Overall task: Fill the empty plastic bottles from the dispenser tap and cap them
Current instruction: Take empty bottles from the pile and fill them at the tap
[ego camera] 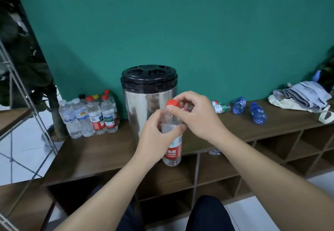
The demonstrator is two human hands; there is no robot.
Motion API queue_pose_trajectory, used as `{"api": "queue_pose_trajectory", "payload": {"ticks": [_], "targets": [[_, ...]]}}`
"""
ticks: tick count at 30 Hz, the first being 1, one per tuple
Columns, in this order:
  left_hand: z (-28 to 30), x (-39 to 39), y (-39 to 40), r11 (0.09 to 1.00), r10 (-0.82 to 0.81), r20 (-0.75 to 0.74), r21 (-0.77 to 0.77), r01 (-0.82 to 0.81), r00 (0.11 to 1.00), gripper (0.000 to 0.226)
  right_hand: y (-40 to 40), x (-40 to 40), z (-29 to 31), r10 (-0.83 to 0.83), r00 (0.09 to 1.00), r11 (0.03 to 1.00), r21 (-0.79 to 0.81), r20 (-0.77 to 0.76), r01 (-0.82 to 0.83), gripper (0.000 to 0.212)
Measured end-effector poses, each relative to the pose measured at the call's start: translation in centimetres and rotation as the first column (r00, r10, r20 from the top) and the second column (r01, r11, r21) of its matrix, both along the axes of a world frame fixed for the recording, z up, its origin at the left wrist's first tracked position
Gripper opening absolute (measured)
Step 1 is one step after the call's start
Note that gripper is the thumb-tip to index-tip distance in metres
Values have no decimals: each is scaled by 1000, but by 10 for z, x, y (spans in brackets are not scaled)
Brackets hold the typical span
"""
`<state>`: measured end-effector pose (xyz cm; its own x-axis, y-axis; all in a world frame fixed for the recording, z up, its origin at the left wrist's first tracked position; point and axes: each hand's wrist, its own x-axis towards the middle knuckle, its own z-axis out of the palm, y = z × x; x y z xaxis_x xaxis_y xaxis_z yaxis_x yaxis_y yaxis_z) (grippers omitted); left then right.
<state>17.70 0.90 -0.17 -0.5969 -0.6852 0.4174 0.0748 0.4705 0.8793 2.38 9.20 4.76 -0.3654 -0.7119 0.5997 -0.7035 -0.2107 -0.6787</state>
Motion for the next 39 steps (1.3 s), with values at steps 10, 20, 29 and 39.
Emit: {"api": "queue_pose_trajectory", "payload": {"ticks": [10,20,29,39], "targets": [[-11,23,5,992,72,111,-112,-59,991,50,-5,7,19,-118,992,987,102,-35,121,42],[-13,37,-13,993,-25,166,-112,44,986,42,7,-3,34,226,939,928,352,-259,-126,15],[-30,41,-17,933,-332,111,183,310,937,20,7,-15,22,351,870,884,429,-346,-186,17],[-88,23,17,990,101,335,-131,-60,937,53,9,-26,-39,60,959,925,376,-276,50,48]]}}
